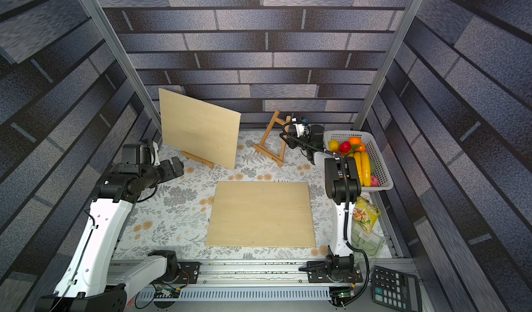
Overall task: Assemble the easel
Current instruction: Place the easel at the center of the board.
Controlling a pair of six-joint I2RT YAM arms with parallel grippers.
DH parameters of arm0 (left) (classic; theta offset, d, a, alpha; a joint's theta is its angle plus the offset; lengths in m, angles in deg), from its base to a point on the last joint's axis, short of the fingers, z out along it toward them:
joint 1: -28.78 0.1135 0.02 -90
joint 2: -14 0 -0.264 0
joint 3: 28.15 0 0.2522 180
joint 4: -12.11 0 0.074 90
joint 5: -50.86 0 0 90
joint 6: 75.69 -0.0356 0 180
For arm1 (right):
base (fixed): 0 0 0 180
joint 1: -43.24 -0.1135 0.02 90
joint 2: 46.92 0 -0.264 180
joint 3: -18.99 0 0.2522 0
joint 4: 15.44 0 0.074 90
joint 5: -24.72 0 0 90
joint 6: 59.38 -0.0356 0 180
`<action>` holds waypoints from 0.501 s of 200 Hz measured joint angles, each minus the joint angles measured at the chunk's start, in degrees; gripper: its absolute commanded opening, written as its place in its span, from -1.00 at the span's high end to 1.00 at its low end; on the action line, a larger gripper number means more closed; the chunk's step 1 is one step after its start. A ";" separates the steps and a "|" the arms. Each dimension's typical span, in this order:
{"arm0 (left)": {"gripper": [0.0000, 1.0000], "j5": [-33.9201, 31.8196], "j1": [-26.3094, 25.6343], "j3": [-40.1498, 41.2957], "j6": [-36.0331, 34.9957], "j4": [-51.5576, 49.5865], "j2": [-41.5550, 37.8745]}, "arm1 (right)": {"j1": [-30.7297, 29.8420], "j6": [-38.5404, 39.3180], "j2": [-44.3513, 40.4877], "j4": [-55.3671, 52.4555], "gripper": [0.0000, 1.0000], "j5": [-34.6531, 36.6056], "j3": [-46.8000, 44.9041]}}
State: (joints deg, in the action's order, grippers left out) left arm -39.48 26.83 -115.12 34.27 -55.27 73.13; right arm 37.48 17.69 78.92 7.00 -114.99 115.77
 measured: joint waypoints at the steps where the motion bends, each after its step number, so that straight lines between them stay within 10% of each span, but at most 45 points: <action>1: -1.00 -0.02 0.00 0.00 -0.02 0.00 -0.04 | 0.00 0.11 -0.11 0.07 1.00 -0.11 -0.17; 73: -1.00 -0.11 0.00 0.00 -0.63 -0.31 -0.52 | 0.63 1.18 -2.45 0.42 1.00 -2.25 -3.78; 100: -1.00 -0.11 0.00 -0.02 -1.55 -0.39 -0.09 | 0.63 -0.26 -2.45 -1.88 -0.26 -1.64 -3.28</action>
State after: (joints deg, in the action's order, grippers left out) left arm -39.59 26.83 -115.14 32.72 -55.67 73.04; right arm 38.11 17.43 76.48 5.12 -116.63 112.49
